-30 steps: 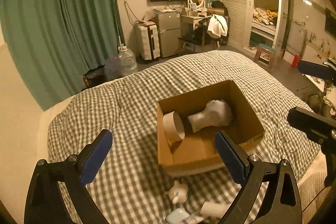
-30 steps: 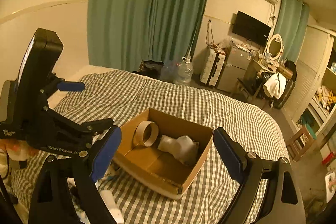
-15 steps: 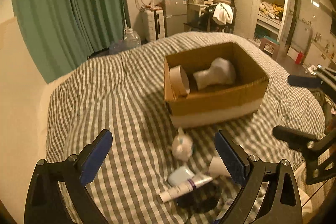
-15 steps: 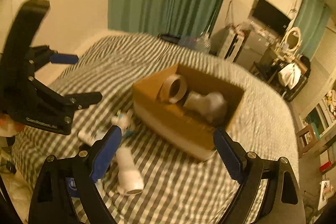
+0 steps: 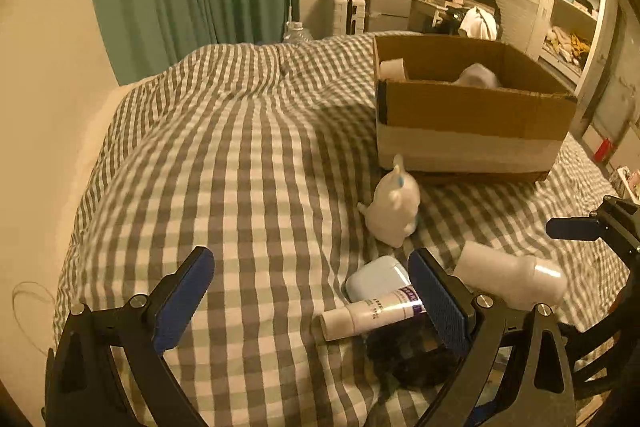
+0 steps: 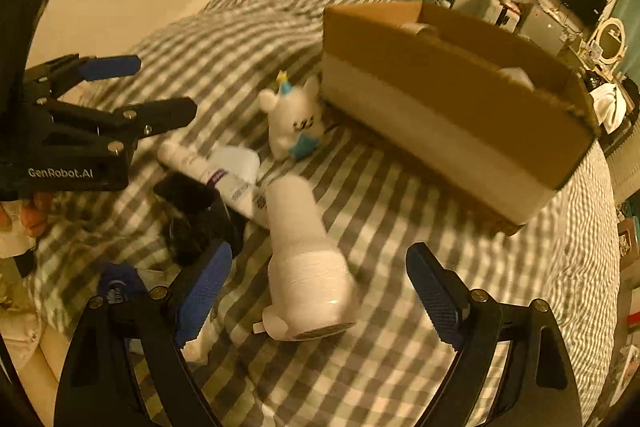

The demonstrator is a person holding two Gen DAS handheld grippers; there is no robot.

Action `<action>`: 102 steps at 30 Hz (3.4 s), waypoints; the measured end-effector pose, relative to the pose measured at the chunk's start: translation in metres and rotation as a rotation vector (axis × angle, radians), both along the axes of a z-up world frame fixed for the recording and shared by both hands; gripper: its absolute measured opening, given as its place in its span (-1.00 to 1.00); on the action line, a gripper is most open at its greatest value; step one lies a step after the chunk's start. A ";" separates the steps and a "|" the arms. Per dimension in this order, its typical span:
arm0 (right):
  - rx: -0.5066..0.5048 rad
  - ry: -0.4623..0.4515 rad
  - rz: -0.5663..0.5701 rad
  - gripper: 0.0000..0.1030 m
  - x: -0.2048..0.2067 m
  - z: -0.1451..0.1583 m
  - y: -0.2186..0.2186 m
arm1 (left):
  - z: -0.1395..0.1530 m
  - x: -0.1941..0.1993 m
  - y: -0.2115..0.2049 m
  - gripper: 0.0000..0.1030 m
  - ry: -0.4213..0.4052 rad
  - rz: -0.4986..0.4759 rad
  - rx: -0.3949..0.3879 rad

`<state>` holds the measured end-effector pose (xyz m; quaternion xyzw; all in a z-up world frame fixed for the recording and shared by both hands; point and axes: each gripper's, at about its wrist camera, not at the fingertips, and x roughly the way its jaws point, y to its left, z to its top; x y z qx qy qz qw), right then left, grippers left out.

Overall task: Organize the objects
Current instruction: 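Grasp the white bear figurine with the left tool while the right tool grasps the white bottle, then carry the figurine and bottle into the box while opening both tools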

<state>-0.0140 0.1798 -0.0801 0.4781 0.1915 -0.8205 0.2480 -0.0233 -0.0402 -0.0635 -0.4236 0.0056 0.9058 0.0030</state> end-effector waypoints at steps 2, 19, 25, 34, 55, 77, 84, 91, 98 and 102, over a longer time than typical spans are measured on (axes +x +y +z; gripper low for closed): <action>0.007 -0.015 0.002 0.64 0.001 -0.008 -0.002 | -0.007 -0.005 0.007 0.94 -0.010 -0.019 -0.023; 0.008 0.047 -0.017 -0.08 -0.009 0.006 0.018 | -0.024 -0.058 0.051 0.94 -0.023 -0.138 -0.115; 0.029 0.100 -0.059 -0.08 -0.019 0.027 0.032 | -0.040 -0.084 0.064 0.94 -0.110 -0.171 -0.093; 0.044 0.121 -0.102 -0.08 -0.031 0.039 0.048 | -0.058 -0.096 0.075 0.21 -0.180 -0.233 -0.109; 0.037 0.180 -0.126 -0.08 -0.024 0.078 0.045 | 0.017 -0.068 0.052 -0.02 -0.088 -0.274 -0.090; 0.045 0.336 -0.083 -0.08 -0.069 0.170 0.010 | 0.135 -0.097 0.059 -0.02 0.105 -0.280 -0.071; 0.034 0.351 -0.109 -0.08 -0.103 0.186 0.017 | 0.149 -0.131 0.063 -0.02 0.125 -0.291 -0.042; 0.071 0.330 -0.141 -0.08 -0.149 0.177 0.025 | 0.130 -0.170 0.075 -0.02 0.079 -0.328 -0.038; 0.103 0.199 -0.142 -0.08 -0.195 0.119 0.035 | 0.083 -0.209 0.090 -0.02 -0.021 -0.363 -0.003; 0.122 0.133 -0.140 -0.08 -0.214 0.088 0.040 | 0.059 -0.221 0.095 -0.02 -0.065 -0.395 -0.001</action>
